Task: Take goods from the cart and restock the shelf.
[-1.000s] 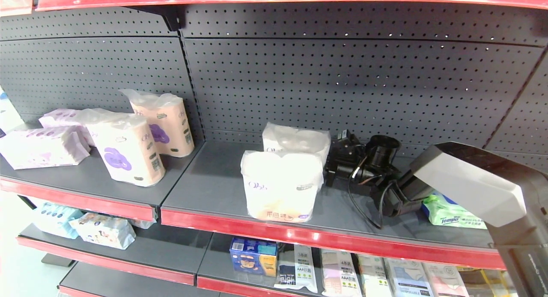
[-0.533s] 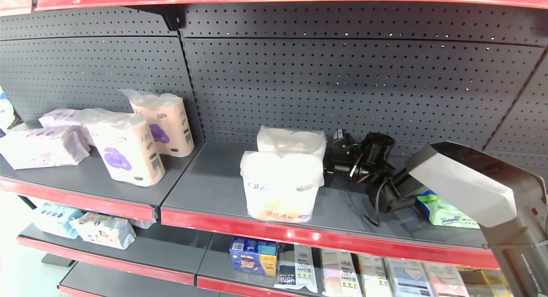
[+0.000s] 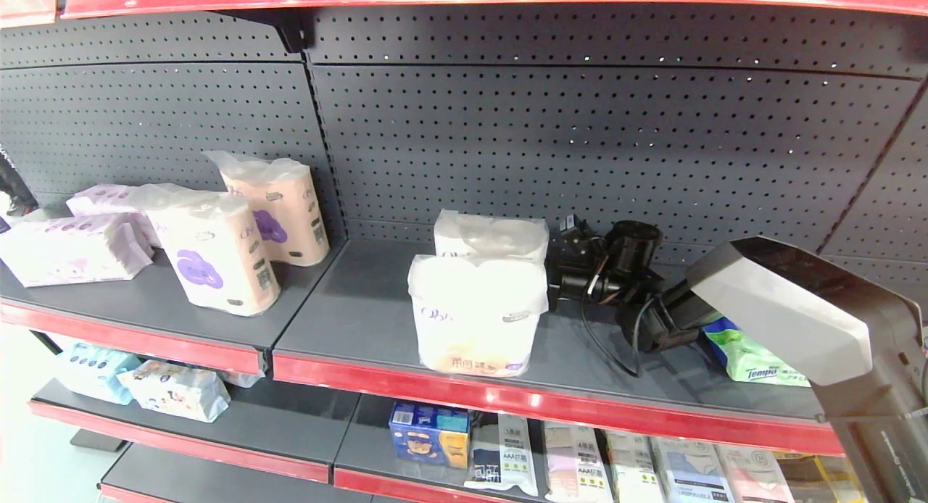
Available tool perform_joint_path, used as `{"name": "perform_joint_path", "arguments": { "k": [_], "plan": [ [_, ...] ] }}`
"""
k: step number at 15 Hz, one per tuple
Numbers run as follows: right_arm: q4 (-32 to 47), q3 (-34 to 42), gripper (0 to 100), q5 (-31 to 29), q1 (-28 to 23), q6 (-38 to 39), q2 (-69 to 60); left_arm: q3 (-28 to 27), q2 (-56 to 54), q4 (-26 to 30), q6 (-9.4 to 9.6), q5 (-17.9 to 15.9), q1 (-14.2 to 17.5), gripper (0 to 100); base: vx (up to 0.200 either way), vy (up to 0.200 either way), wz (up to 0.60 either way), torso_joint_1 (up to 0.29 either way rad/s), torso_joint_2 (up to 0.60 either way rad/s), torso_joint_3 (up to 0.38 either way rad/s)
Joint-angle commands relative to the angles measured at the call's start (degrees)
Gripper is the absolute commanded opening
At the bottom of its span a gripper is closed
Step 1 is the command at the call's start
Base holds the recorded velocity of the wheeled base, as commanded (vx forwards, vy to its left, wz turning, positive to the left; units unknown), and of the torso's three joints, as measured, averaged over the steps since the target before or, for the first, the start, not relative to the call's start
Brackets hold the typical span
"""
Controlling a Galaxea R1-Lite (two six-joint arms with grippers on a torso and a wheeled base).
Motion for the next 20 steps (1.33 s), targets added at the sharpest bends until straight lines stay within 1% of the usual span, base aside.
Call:
{"name": "perform_joint_path", "arguments": {
  "k": [1, 4, 9, 13, 15, 18, 20],
  "plan": [
    [0.48, -0.60, 0, 0.17, -0.12, 0.00, 0.15, 0.01, 0.07, -0.01, -0.01, 0.01, 0.02, 100, 0.000, 0.000, 0.00, 0.000, 0.00, 0.000],
    [3.38, -2.44, 0, 1.93, -0.29, 0.00, 0.15, 0.01, 0.07, -0.01, -0.01, 0.01, 0.02, 100, 0.000, 0.000, 0.00, 0.000, 0.00, 0.000],
    [5.05, -3.23, 0, 4.48, -0.38, -0.09, 0.15, 0.01, 0.07, -0.01, -0.01, 0.01, 0.02, 100, 0.000, 0.000, 0.00, 0.000, 0.00, 0.000],
    [6.20, -3.85, 0, 3.51, -0.56, -0.44, 0.15, 0.01, 0.07, -0.01, -0.01, 0.01, 0.02, 100, 0.000, 0.000, 0.00, 0.000, 0.00, 0.000],
    [6.29, -3.67, 0, 0.00, -0.47, -0.44, 0.15, 0.01, 0.07, -0.01, -0.01, 0.01, 0.02, 100, 0.000, 0.000, 0.00, 0.000, 0.00, 0.000],
    [6.20, -3.58, 0, 0.26, -0.73, -0.53, 0.15, 0.01, 0.07, -0.01, -0.01, 0.01, 0.02, 100, 0.000, 0.000, 0.00, 0.000, 0.00, 0.000],
    [6.20, -3.50, 0, 1.49, -0.91, -0.53, 0.15, 0.01, 0.07, -0.01, -0.01, 0.01, 0.02, 100, 0.000, 0.000, 0.00, 0.000, 0.00, 0.000]
  ]
}}
